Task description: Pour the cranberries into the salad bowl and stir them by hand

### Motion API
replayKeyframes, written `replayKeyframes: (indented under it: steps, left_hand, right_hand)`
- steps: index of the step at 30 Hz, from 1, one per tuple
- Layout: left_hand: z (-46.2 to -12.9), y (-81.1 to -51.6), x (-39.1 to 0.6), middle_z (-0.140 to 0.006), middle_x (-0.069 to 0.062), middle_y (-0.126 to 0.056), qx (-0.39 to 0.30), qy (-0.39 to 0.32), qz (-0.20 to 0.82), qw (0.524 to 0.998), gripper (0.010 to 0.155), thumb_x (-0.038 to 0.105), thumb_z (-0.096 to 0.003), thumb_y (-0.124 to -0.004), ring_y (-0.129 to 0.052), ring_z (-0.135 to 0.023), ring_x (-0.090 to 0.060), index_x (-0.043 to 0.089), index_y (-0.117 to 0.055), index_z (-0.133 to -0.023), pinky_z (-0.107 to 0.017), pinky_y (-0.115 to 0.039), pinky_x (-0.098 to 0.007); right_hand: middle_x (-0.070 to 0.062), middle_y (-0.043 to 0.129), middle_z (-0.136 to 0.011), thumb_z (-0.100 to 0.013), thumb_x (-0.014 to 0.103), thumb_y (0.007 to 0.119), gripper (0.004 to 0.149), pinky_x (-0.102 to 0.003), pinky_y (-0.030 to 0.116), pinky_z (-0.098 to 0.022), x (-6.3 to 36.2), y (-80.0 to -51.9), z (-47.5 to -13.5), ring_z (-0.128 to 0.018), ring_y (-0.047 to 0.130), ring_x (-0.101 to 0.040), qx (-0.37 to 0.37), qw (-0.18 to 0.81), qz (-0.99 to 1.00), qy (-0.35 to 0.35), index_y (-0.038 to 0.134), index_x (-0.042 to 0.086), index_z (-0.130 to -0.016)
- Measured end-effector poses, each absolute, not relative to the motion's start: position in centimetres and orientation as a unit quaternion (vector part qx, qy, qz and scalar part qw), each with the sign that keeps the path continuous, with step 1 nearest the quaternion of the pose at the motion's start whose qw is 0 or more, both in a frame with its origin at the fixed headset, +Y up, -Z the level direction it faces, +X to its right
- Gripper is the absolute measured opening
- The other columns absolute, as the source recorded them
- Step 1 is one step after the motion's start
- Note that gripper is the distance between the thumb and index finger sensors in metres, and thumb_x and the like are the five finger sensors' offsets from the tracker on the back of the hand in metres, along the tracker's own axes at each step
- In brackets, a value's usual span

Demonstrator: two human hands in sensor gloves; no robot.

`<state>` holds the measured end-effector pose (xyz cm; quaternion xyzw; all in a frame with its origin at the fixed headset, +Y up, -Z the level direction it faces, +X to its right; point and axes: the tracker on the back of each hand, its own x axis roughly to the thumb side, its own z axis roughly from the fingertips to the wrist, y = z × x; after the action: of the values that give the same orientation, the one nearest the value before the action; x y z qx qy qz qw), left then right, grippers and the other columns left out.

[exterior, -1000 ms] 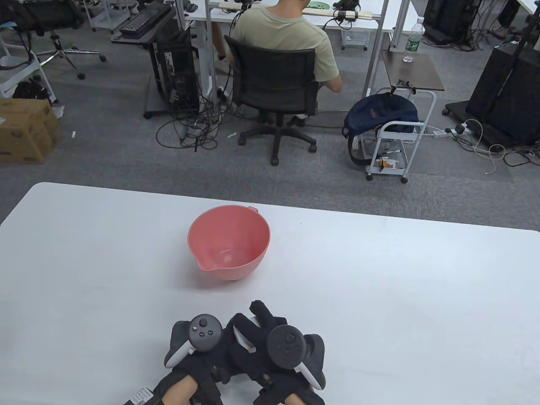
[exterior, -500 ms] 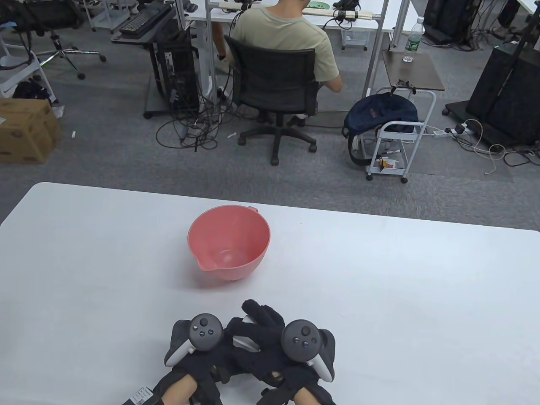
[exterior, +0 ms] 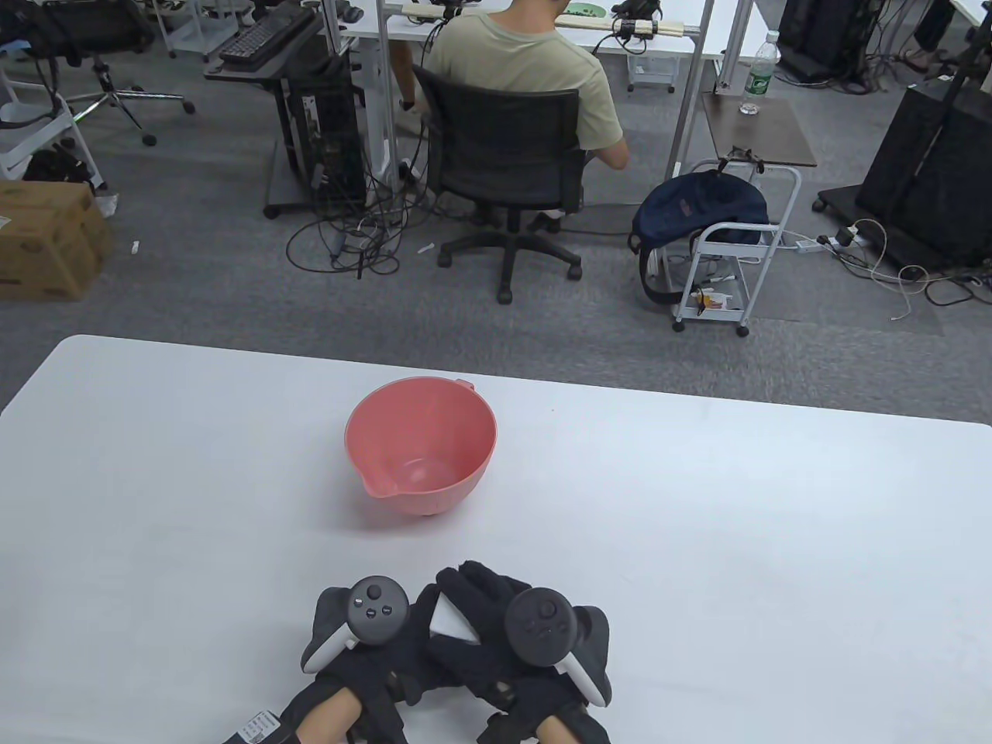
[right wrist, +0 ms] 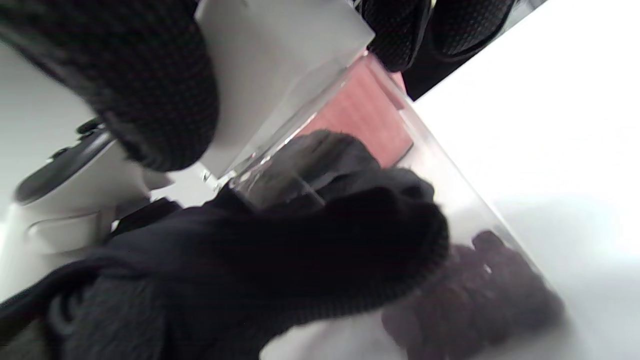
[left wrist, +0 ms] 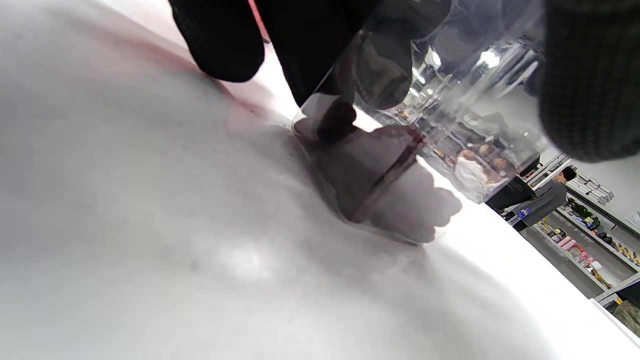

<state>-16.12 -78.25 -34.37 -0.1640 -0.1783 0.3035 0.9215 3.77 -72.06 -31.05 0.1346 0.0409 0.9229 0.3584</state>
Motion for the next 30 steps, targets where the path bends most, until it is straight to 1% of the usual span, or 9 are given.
replayKeyframes:
  steps: [4,8,10,12,13,15,18,24,30]
  left_hand:
    - [-34.3,-78.3,-16.1,-0.114,0.02,-0.072,-0.162,-0.179,0.301,0.923,0.103,0.079,-0.0301,-0.097,-0.084,-0.104,-0.011,0.04,-0.037,-0.103,-0.078,-0.067,-0.045]
    - [-34.3,-78.3,-16.1,-0.114,0.021,-0.072,-0.164,-0.178,0.303,0.922,0.102,0.079,-0.0303,-0.096,-0.083,-0.104,-0.011,0.04,-0.037,-0.103,-0.078,-0.067,-0.045]
    - [-34.3,-78.3,-16.1,-0.114,0.021,-0.072,-0.163,-0.178,0.302,0.922,0.103,0.079,-0.0302,-0.096,-0.083,-0.104,-0.011,0.04,-0.036,-0.103,-0.079,-0.067,-0.045]
    - [-34.3,-78.3,-16.1,-0.114,0.021,-0.072,-0.161,-0.178,0.3,0.923,0.103,0.079,-0.0299,-0.097,-0.084,-0.104,-0.011,0.04,-0.037,-0.103,-0.078,-0.067,-0.045]
    - [-34.3,-78.3,-16.1,-0.114,0.021,-0.072,-0.161,-0.177,0.301,0.923,0.103,0.079,-0.0299,-0.097,-0.084,-0.104,-0.011,0.04,-0.037,-0.103,-0.078,-0.067,-0.045]
    - [-34.2,-78.3,-16.1,-0.114,0.02,-0.072,-0.161,-0.176,0.301,0.923,0.103,0.079,-0.0301,-0.097,-0.084,-0.104,-0.011,0.04,-0.037,-0.103,-0.078,-0.067,-0.045]
    - [-34.2,-78.3,-16.1,-0.114,0.02,-0.073,-0.157,-0.176,0.298,0.925,0.103,0.08,-0.0299,-0.096,-0.084,-0.104,-0.011,0.039,-0.037,-0.103,-0.078,-0.068,-0.045]
    - [-33.9,-78.2,-15.7,-0.114,0.02,-0.073,-0.143,-0.168,0.283,0.933,0.103,0.081,-0.0308,-0.095,-0.085,-0.103,-0.011,0.038,-0.036,-0.104,-0.078,-0.068,-0.044]
    - [-33.6,-78.2,-15.5,-0.113,0.018,-0.074,-0.135,-0.155,0.283,0.937,0.103,0.081,-0.0305,-0.096,-0.086,-0.102,-0.011,0.038,-0.037,-0.104,-0.078,-0.069,-0.044]
  right_hand:
    - [0.015,0.048,-0.122,-0.042,0.048,0.091,0.061,-0.065,0.051,-0.075,4.6,-72.9,-31.7,-0.113,0.042,-0.038,0.16,0.422,0.888,0.091,0.068,0.051,-0.099]
    - [0.018,0.03,-0.123,-0.046,0.043,0.088,0.056,-0.066,0.045,-0.077,4.7,-73.5,-32.1,-0.113,0.023,-0.04,0.18,0.455,0.862,0.136,0.068,0.054,-0.097]
    - [0.016,0.022,-0.124,-0.045,0.046,0.089,0.061,-0.066,0.045,-0.077,4.7,-73.6,-31.9,-0.112,0.02,-0.042,0.178,0.445,0.871,0.111,0.062,0.054,-0.1]
    - [0.007,0.022,-0.125,-0.038,0.066,0.09,0.078,-0.065,0.05,-0.075,4.8,-73.5,-31.6,-0.111,0.025,-0.046,0.153,0.435,0.885,0.064,0.051,0.053,-0.105]
    - [0.001,0.026,-0.124,-0.036,0.071,0.09,0.087,-0.061,0.057,-0.073,4.8,-73.3,-31.4,-0.11,0.034,-0.047,0.131,0.433,0.891,0.037,0.048,0.046,-0.107]
    - [-0.009,0.037,-0.12,-0.031,0.079,0.088,0.097,-0.048,0.07,-0.065,4.8,-72.7,-30.9,-0.101,0.056,-0.044,0.097,0.412,0.906,-0.014,0.045,0.039,-0.108]
    - [-0.01,0.048,-0.115,-0.027,0.088,0.083,0.105,-0.039,0.078,-0.056,4.5,-71.9,-30.2,-0.088,0.072,-0.035,0.056,0.357,0.929,-0.078,0.044,0.034,-0.108]
    - [-0.011,0.06,-0.108,-0.028,0.09,0.083,0.102,-0.033,0.082,-0.046,3.0,-71.7,-29.3,-0.072,0.083,-0.028,0.029,0.298,0.95,-0.089,0.053,0.032,-0.107]
    - [-0.009,0.063,-0.107,-0.031,0.079,0.091,0.085,-0.038,0.081,-0.051,1.9,-71.8,-29.4,-0.075,0.082,-0.031,0.036,0.262,0.959,-0.101,0.066,0.038,-0.101]
